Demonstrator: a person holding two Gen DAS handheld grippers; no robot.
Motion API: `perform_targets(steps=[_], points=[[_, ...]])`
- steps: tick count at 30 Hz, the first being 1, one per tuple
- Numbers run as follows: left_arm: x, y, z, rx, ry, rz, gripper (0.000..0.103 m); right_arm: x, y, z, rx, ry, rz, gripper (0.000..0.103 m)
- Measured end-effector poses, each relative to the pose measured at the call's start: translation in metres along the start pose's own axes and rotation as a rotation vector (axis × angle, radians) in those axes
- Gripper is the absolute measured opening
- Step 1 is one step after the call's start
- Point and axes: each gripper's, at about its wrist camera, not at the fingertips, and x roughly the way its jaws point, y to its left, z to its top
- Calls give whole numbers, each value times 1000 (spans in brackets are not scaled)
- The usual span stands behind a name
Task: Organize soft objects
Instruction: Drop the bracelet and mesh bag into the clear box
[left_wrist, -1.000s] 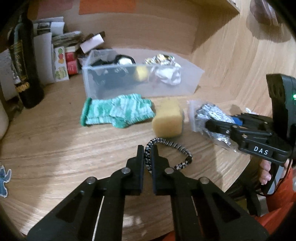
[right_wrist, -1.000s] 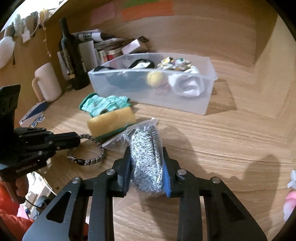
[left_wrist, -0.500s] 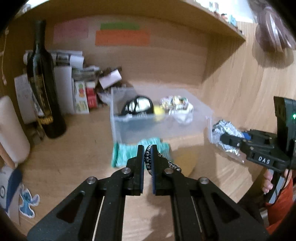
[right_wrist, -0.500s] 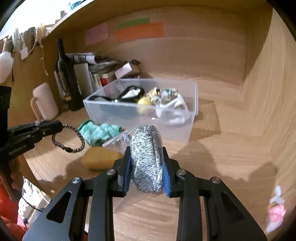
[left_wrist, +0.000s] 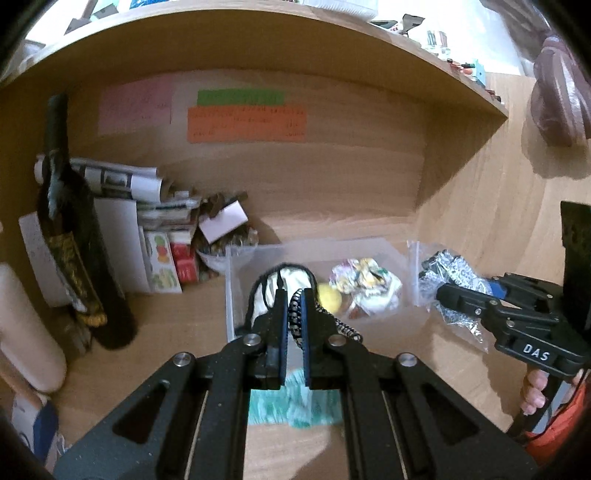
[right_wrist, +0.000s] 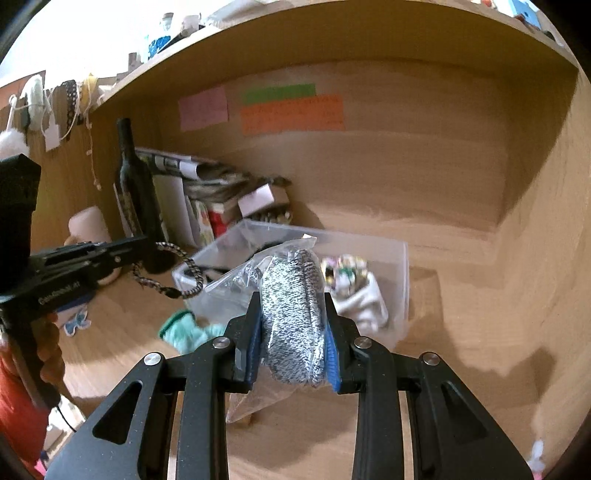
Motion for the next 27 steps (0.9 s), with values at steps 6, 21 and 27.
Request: perform_targets(steps=[6, 21, 27], points=[[33, 4, 11, -10, 36, 2, 5, 18, -3, 17, 14, -6, 19, 26], [105, 0, 0, -17, 196, -31, 5, 83, -22, 22, 8, 134, -8, 26], [118, -1, -7, -12, 230, -28, 5, 103, -22, 14, 1, 191, -6, 26]])
